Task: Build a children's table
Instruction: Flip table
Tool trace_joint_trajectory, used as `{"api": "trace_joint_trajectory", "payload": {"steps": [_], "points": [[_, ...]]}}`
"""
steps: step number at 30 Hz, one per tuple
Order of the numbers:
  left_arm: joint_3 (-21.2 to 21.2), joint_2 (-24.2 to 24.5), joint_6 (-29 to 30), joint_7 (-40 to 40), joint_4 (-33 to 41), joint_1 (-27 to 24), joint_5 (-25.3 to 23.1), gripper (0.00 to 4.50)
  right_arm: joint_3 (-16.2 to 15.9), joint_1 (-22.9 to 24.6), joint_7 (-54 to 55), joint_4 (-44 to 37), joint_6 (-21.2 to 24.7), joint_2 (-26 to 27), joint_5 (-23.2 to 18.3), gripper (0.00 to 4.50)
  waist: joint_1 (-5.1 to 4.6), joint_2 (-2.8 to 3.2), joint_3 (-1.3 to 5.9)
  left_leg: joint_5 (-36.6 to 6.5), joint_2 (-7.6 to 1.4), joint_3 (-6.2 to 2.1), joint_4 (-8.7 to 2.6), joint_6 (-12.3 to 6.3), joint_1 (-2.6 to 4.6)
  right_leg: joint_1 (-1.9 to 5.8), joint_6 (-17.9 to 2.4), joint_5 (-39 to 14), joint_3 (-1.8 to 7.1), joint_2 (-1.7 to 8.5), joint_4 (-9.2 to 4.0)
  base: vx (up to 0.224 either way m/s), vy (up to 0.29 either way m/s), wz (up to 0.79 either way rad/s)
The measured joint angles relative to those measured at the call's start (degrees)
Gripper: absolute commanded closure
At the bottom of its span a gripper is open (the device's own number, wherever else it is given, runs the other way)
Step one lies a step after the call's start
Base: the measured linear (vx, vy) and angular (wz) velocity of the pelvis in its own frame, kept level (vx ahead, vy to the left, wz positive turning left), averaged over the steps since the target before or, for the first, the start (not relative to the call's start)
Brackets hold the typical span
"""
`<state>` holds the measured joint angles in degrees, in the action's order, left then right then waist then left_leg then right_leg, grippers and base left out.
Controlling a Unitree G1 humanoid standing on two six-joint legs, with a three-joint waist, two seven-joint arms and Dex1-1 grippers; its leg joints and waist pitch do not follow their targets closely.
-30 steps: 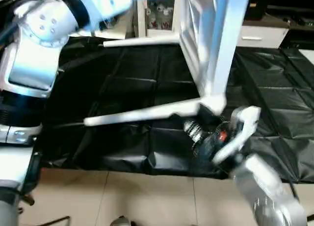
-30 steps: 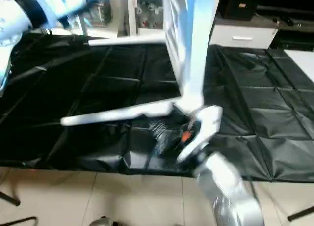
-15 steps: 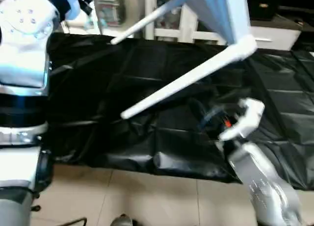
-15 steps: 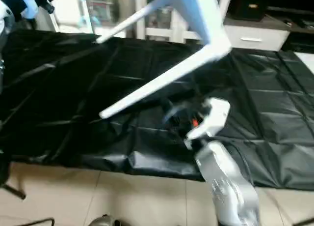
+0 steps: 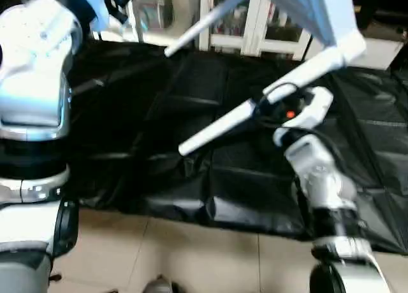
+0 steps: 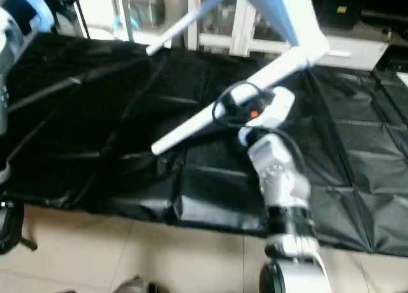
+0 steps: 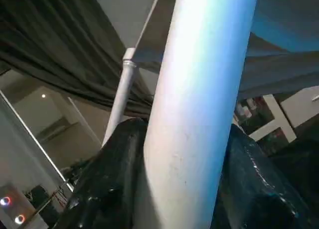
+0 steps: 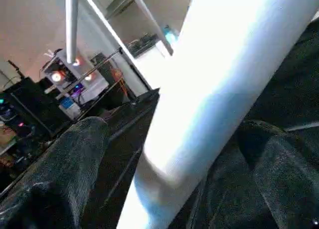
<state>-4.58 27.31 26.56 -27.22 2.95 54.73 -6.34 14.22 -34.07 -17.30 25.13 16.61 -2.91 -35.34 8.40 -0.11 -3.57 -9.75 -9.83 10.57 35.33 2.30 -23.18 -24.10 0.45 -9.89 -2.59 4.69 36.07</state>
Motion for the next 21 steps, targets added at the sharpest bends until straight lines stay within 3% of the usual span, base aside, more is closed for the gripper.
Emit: {"api": "trace_joint_trajectory", "payload": {"steps": [3, 10, 21], "points": [[0.0, 0.21, 0.86, 0.0, 0.95, -0.11, 0.0, 2.51, 1.62, -1.96, -3.76, 3.58, -1.75, 0.41, -1.06, 0.19, -0.1, -0.22, -0.13, 0.03, 0.0, 0.12, 0.0, -0.06, -0.01, -0.02, 0.0, 0.0, -0.02, 0.09, 0.02, 0.0, 0.0, 0.0], [-0.62, 0.31, 2.02, 0.01, 1.79, -0.24, 0.2, 2.51, 2.63, -3.71, -9.5, 8.14, -5.82, 0.15, -1.22, 0.94, -0.18, -0.94, -0.35, 0.14, -0.02, 0.54, 0.0, -0.22, 0.0, -0.02, -0.02, 0.02, -0.07, 0.33, 0.09, 0.0, 0.0, 0.0], [-1.03, 0.29, 3.0, 0.12, 2.42, -0.38, 0.44, 2.51, 4.87, -4.94, -13.01, 11.86, -8.06, -0.21, -1.31, 1.79, -0.14, -1.17, -0.38, 0.18, -0.02, 0.86, 0.0, -0.37, -0.02, 0.0, -0.02, 0.03, -0.11, 0.54, 0.08, 0.0, 0.0, 0.0]]}}
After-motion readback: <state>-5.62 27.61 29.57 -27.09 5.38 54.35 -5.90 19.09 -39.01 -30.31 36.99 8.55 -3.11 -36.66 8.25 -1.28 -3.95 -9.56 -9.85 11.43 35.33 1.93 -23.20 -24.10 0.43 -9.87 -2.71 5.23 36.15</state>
